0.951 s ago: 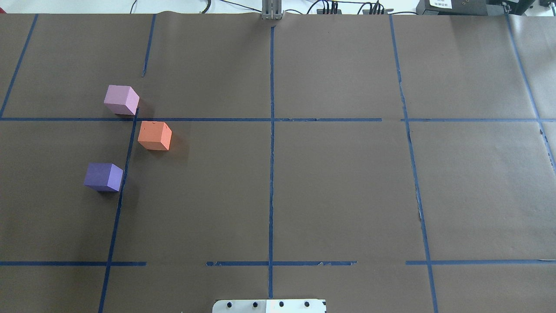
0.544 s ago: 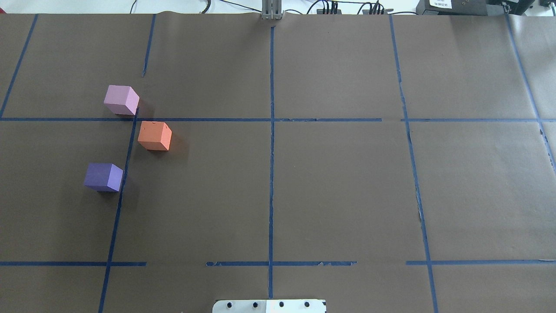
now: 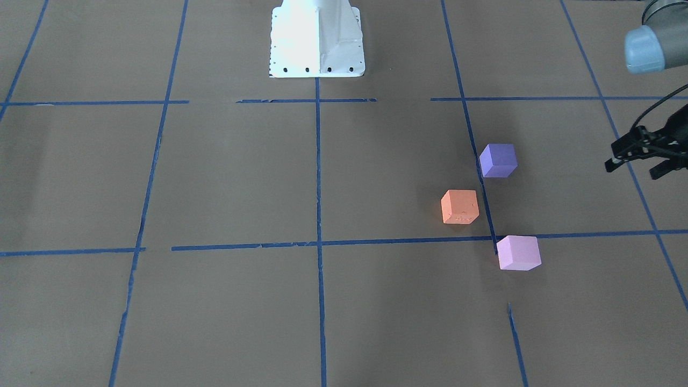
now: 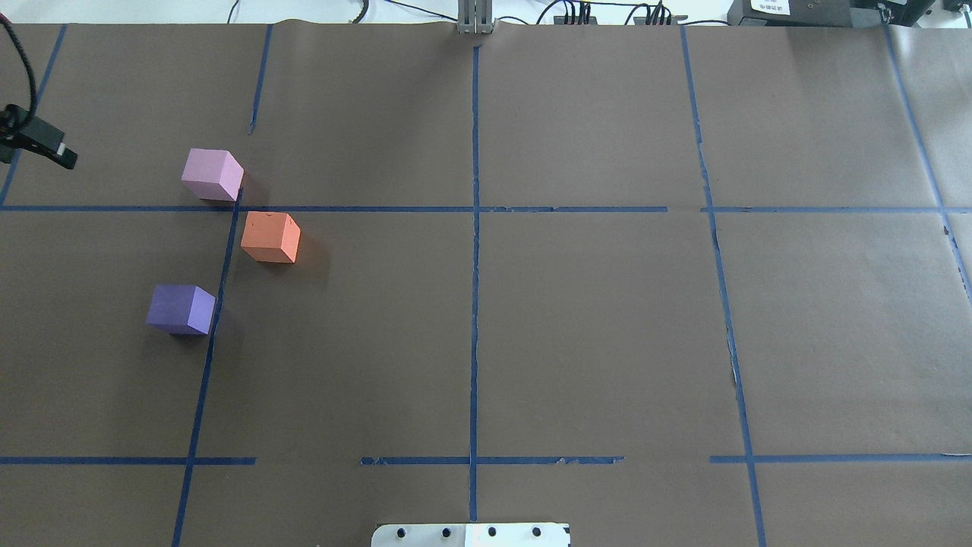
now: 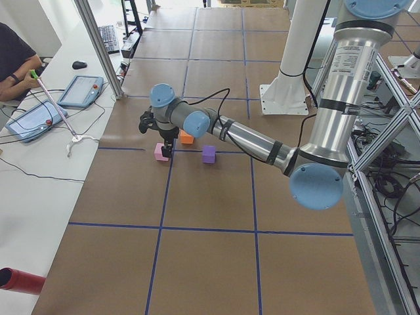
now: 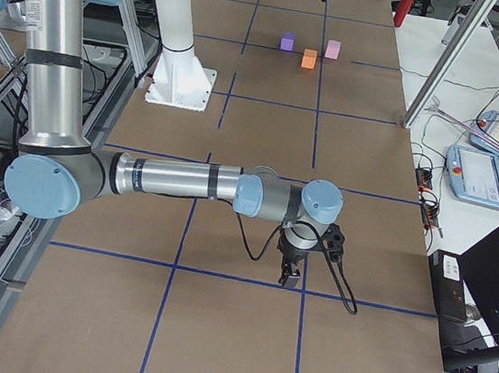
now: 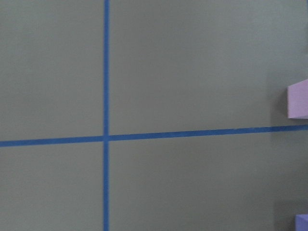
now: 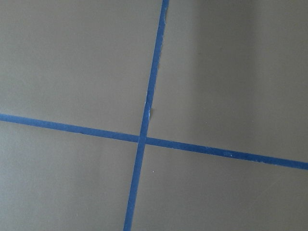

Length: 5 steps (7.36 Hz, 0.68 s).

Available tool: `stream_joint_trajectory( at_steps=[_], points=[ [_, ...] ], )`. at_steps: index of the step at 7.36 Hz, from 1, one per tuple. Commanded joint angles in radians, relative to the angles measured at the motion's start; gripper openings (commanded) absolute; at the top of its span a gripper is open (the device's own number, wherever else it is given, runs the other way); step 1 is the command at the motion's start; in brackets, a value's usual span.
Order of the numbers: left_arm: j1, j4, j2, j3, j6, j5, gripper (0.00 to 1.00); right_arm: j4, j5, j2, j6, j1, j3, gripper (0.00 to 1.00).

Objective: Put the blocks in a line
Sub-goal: 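Move the left gripper down over the orange cube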

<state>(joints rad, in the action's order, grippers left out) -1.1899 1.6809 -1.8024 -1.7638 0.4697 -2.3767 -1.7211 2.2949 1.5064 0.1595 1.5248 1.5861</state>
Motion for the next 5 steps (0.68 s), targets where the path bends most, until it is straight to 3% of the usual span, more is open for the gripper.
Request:
stream_joint_trajectory(
  at_steps=[1, 3, 5],
  points=[
    [0.157, 0.068, -0.084, 0.012, 0.163, 0.081, 1.00, 0.000, 0.000, 0.000, 0.000, 0.000, 0.000, 1.00],
    [0.266, 0.175, -0.107, 0.036, 0.307, 0.116, 0.98, 0.000, 0.000, -0.002, 0.000, 0.000, 0.000, 1.00],
    [0.326, 0.197, -0.170, 0.127, 0.323, 0.129, 0.99, 0.000, 0.000, 0.000, 0.000, 0.000, 0.000, 1.00]
  ],
)
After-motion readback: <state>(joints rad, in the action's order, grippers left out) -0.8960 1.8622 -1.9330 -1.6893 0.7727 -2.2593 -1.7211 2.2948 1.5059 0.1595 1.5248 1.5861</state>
